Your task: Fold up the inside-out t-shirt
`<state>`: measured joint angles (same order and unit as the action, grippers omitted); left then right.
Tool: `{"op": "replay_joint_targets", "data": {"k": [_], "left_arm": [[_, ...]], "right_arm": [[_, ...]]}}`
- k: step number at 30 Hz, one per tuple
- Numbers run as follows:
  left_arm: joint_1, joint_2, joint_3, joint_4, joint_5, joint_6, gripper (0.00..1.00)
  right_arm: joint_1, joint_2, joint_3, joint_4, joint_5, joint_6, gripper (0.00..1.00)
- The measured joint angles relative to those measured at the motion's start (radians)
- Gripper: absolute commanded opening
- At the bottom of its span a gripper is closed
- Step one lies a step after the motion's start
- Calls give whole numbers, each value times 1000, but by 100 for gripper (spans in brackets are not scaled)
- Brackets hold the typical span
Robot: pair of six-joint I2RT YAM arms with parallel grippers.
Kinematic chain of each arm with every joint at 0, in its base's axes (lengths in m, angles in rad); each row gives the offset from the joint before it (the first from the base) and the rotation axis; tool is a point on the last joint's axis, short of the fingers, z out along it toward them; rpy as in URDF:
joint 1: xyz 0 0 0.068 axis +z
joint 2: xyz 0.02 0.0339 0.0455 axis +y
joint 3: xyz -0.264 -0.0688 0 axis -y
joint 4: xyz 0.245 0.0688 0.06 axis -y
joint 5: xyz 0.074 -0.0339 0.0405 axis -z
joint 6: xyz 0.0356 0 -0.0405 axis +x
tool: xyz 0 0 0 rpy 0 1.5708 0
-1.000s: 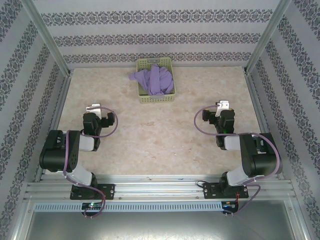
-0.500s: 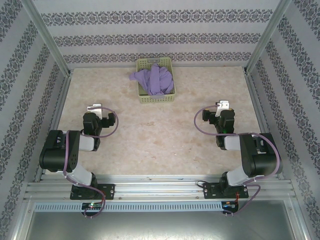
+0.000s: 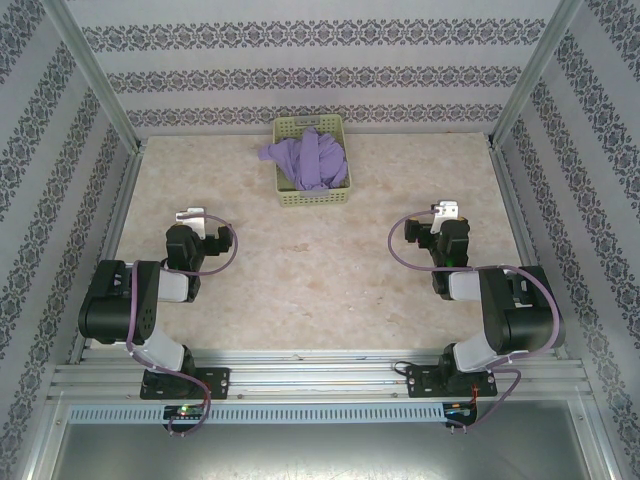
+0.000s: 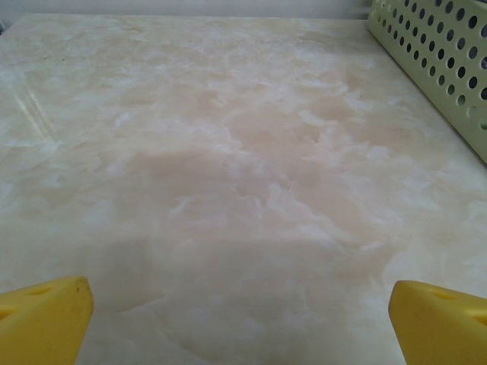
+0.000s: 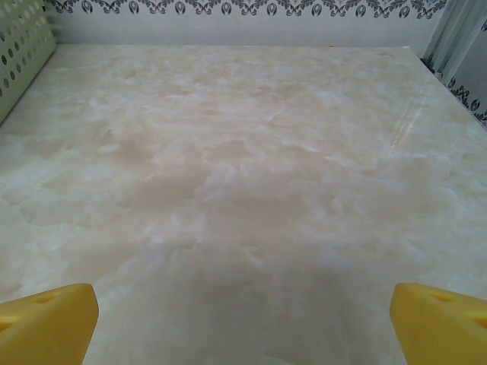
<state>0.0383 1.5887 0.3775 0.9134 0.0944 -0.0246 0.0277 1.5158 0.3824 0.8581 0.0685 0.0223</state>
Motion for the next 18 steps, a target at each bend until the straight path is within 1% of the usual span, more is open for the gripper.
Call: {"op": "replay_joint_targets", "data": {"k": [10, 12, 14, 16, 18], "left_arm": [[0, 0, 0, 0, 0, 0, 100], [0, -23, -12, 0, 0, 0, 100], [0, -87, -42, -5, -1, 0, 100], [-3, -188, -70, -28, -5, 0, 100], [-8, -319, -82, -78, -17, -13, 100]], "right_arm": [[0, 0, 0, 0, 0, 0, 98], [0, -2, 0, -2, -9, 0, 98], [1, -22, 0, -17, -16, -3, 98], [4, -66, -5, -30, -17, -7, 98], [18, -150, -11, -76, -11, -15, 98]]}}
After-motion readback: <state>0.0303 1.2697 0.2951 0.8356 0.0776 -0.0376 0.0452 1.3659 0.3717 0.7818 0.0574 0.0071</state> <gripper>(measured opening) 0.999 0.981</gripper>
